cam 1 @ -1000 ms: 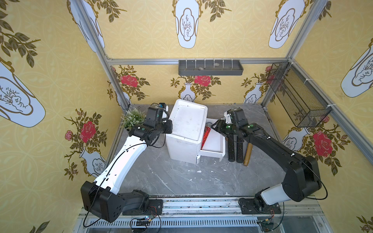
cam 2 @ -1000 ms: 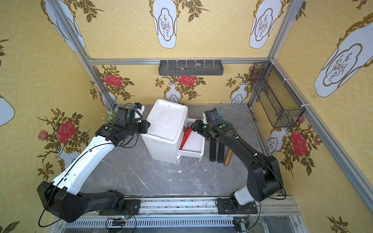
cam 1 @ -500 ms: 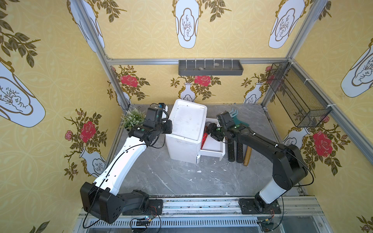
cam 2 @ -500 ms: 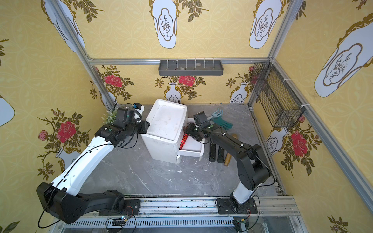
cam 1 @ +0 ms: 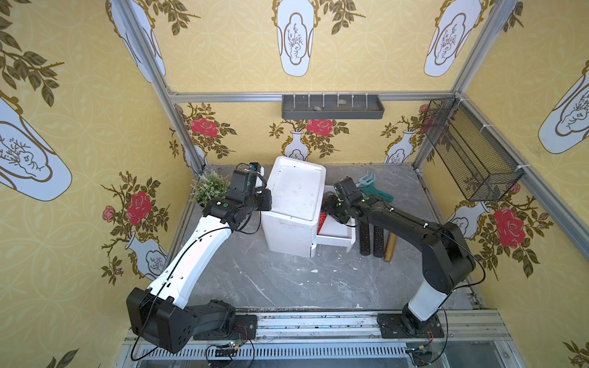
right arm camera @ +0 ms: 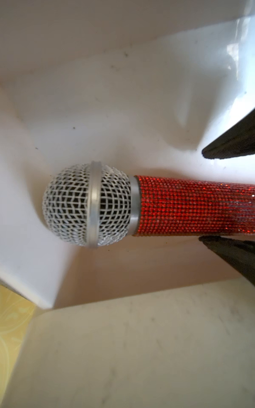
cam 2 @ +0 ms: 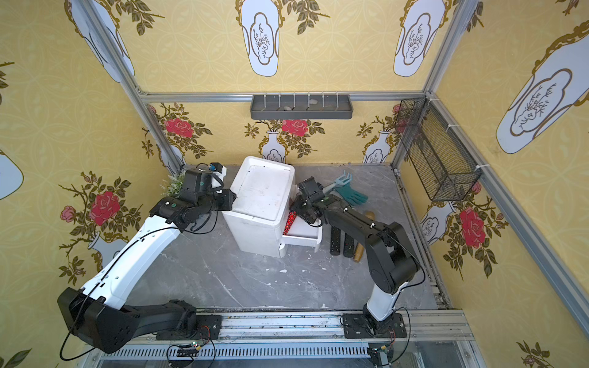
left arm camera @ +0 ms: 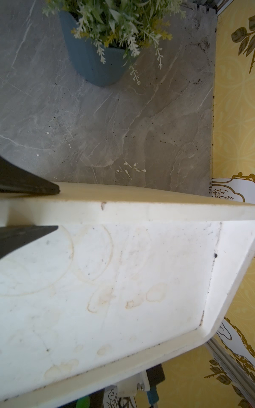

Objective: Take the microphone out of the drawer
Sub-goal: Pick up the microphone from the drawer.

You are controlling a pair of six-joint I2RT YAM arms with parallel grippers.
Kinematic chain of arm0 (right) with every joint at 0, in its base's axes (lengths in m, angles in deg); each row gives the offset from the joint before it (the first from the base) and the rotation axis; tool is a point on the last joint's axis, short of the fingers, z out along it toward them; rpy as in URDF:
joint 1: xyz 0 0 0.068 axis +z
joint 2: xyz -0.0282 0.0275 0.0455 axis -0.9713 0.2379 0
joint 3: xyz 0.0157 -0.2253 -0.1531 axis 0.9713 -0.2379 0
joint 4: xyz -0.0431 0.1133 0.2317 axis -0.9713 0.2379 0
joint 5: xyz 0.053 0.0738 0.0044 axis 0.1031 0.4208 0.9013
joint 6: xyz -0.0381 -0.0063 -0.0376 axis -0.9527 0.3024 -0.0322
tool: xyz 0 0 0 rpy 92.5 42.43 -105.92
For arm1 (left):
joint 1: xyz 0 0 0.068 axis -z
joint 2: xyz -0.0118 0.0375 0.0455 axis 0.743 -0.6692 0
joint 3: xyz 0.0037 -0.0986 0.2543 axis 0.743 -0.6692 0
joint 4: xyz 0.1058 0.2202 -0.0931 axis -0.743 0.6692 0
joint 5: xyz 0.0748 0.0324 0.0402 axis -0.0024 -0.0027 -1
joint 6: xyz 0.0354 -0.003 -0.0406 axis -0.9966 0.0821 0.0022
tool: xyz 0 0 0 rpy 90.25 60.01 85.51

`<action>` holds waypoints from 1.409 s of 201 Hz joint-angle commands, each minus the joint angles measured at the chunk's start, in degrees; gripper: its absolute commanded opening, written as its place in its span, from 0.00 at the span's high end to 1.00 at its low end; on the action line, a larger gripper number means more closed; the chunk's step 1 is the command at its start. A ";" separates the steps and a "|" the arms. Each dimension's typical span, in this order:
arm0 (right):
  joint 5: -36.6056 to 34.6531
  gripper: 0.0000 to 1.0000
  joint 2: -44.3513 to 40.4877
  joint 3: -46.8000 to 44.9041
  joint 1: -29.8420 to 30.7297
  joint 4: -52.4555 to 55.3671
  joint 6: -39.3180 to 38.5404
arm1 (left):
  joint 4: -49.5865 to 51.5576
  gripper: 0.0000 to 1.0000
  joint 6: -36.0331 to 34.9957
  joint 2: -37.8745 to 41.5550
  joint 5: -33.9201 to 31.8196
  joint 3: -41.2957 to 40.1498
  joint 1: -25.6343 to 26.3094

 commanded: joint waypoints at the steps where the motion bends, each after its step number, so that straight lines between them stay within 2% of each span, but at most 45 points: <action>1: -1.31 0.42 1.22 1.60 0.46 -1.40 0.23 | 3.31 1.00 0.74 -0.76 2.28 -1.08 -0.07; 32: -2.60 0.50 3.44 3.55 0.65 2.38 -1.11 | 3.34 1.00 0.61 -0.77 2.15 -0.94 0.00; 91: -7.41 0.51 2.43 4.72 1.28 6.75 -3.16 | 3.52 1.00 0.38 -0.63 1.68 -0.98 -0.05; 151: -9.50 0.67 1.43 4.46 1.62 6.64 -4.39 | 3.43 1.00 0.47 -0.99 1.96 -0.61 -0.05; 283: -18.31 0.71 -5.31 5.67 2.33 5.48 -9.77 | 3.67 1.00 0.81 -1.13 1.92 -0.42 0.00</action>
